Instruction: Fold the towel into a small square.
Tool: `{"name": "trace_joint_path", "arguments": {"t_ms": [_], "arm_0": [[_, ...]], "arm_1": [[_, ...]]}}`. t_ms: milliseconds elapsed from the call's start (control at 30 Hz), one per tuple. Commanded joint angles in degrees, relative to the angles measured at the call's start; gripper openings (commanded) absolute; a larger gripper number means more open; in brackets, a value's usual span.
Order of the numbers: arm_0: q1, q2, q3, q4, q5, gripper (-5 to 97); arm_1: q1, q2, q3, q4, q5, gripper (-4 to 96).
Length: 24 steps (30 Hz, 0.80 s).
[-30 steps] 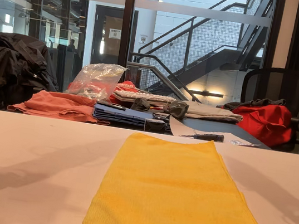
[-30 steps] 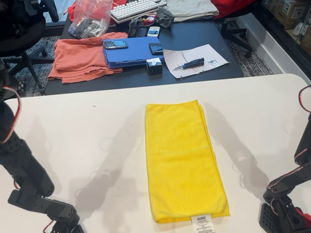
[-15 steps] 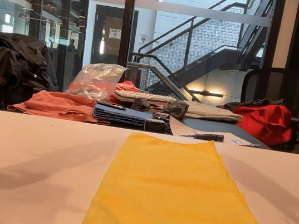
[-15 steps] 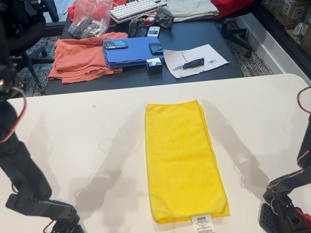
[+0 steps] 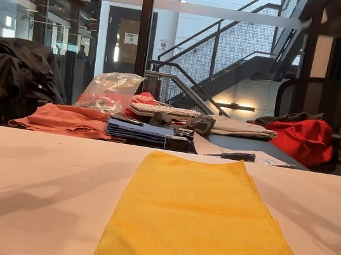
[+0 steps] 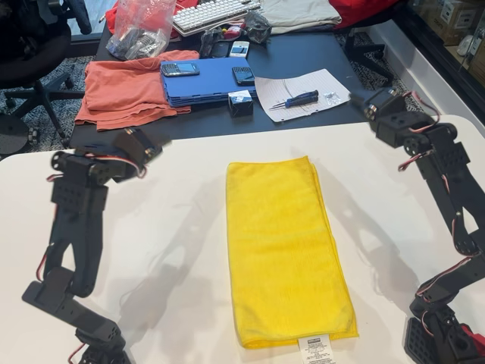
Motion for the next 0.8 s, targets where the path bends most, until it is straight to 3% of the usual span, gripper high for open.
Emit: {"name": "trace_joint_path", "arguments": {"t_ms": [0, 167, 433, 667, 767], "arm_0": [[-1.41, 0.88, -0.53, 7.73, 0.0, 5], [-5.8, 0.88, -0.53, 25.31, 0.09, 5], [-17.4, 0.44, 8.26, 53.26, 0.09, 5], [-36.3, 0.97, 35.51, 48.78, 0.18, 5], [-39.99, 0.97, 43.59, 41.4, 0.09, 6]], "arm_1": [[-0.26, 1.32, 0.0, 3.25, 0.0, 10.7], [-0.26, 3.34, 1.85, 11.95, 0.0, 10.7], [2.2, 13.27, 7.65, 12.22, 0.53, 11.3], [3.25, 17.14, 12.74, 12.13, 0.62, 11.4], [3.25, 18.72, 12.92, 12.13, 0.7, 11.4]]}}
